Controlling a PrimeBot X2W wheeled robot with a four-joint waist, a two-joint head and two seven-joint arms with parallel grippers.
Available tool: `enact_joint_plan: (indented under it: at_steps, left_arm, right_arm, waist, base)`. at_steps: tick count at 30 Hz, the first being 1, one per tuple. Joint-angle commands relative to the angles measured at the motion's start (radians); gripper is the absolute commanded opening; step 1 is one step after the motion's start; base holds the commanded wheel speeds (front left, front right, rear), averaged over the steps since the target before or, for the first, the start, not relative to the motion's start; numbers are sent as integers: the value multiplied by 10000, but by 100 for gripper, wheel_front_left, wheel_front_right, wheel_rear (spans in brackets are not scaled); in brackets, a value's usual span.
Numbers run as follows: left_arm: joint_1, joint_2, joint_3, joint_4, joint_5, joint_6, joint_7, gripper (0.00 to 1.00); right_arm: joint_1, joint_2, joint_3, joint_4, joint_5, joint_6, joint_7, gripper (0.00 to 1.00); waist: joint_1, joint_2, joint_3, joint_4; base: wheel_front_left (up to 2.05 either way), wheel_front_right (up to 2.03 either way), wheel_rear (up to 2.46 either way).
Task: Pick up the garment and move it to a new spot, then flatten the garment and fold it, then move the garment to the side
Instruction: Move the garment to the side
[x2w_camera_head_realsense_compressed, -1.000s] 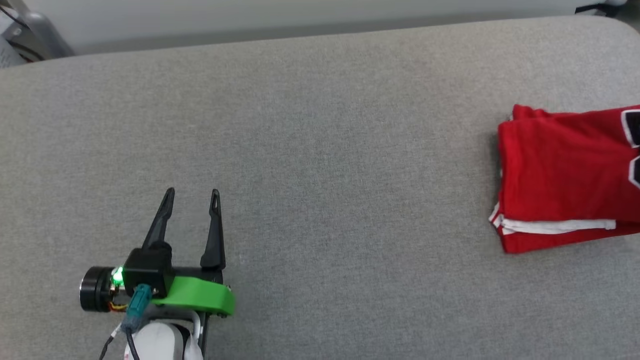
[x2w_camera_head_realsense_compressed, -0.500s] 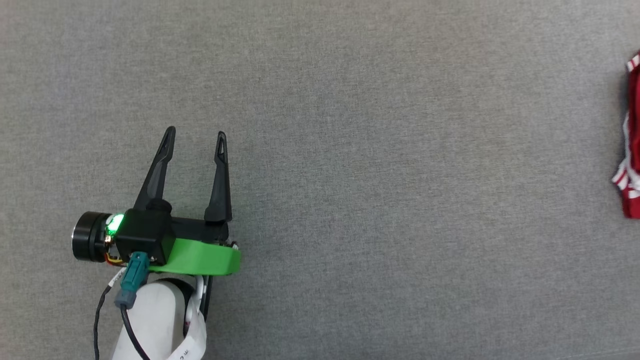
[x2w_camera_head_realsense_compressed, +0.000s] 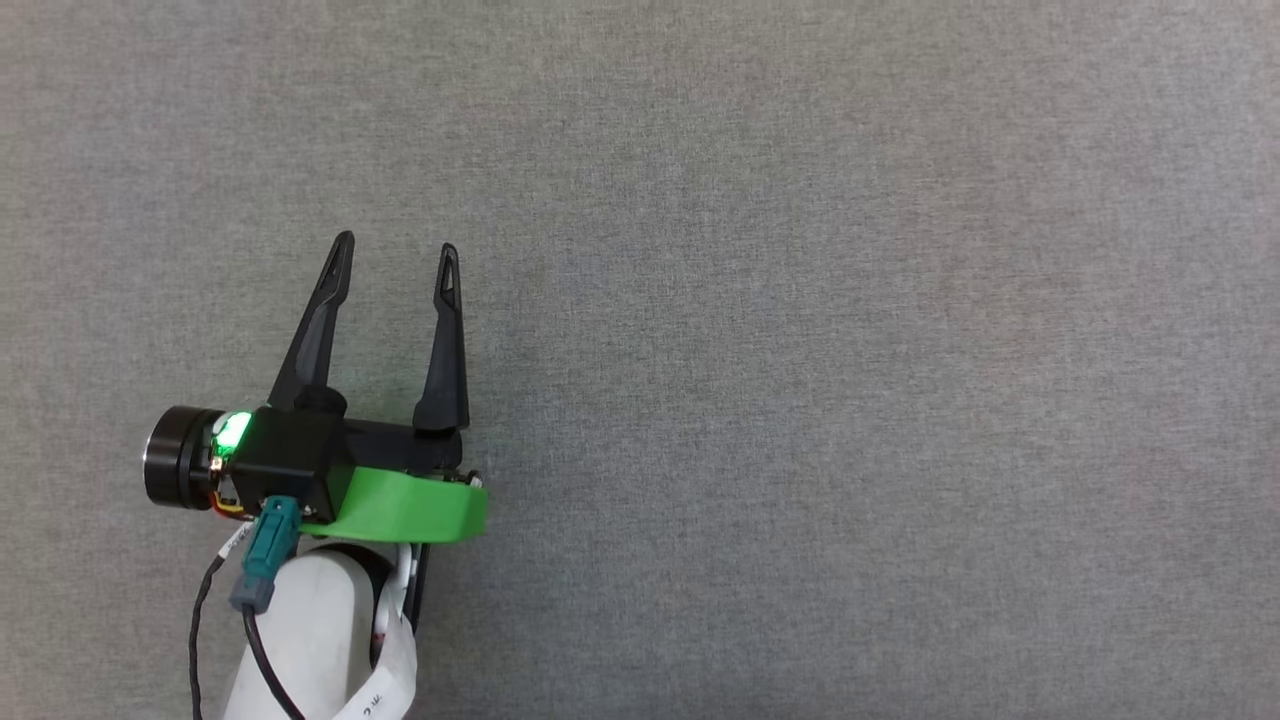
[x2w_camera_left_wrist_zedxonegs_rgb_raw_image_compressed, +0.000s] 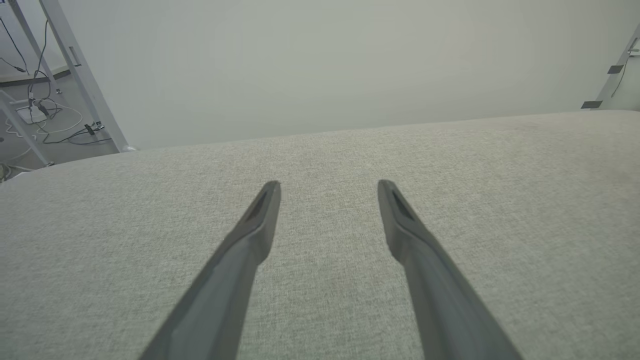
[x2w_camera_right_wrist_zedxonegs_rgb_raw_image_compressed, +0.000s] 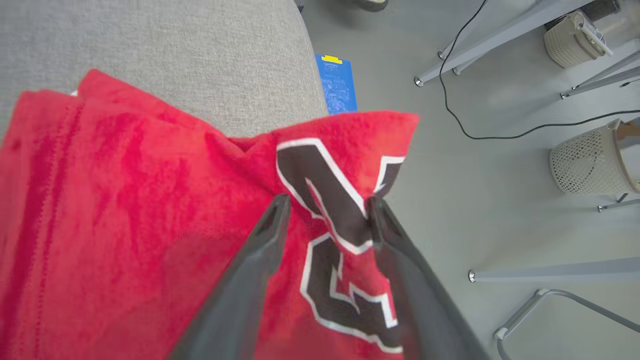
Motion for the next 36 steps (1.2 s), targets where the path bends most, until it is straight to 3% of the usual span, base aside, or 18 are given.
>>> enact_joint_plan:
  at_steps: [1, 10, 18, 24, 28, 29, 36]
  left_arm:
    - [-124, 68, 36, 33, -8, 81, -59, 100]
    - [406, 21, 104, 409, -172, 167, -59, 100]
    - [1034, -37, 241, 674, -338, 250, -59, 100]
    - [1485, -84, 371, 850, -461, 305, -59, 100]
    - [1759, -107, 462, 938, -519, 326, -59, 100]
    - [1950, -119, 548, 1016, -556, 316, -59, 100]
    - [2167, -144, 680, 1159, -611, 256, -59, 100]
  right_arm:
    - [-202, 34, -3, 92, -175, -9, -295, 100]
    - [-148, 422, 414, -13, -426, -9, -2580, 100]
    - [-100, 1499, 219, -792, -1284, -9, -5103, 100]
    - [576, 2966, -779, -2000, -2416, -9, -5508, 100]
    - [1507, 4226, -1728, -3668, -3309, -9, -5520, 100]
    - [2357, 5289, -2163, -4931, -3971, -9, -5522, 100]
    - [3991, 7008, -2054, -6831, -4847, -9, -5524, 100]
  waist:
    - [-1, -1, -226, -10]
    - [-1, -1, -1396, -29]
    - [-1, -1, -2380, 77]
    - [-1, -1, -3083, 298]
    - [-1, -1, -3437, 461]
    - [-1, -1, -3678, 559]
    - [-1, -1, -4047, 750]
  base:
    - [0, 0, 0]
    - [0, 0, 0]
    - [0, 0, 0]
    - [0, 0, 0]
    - [0, 0, 0]
    - [0, 0, 0]
    - [0, 0, 0]
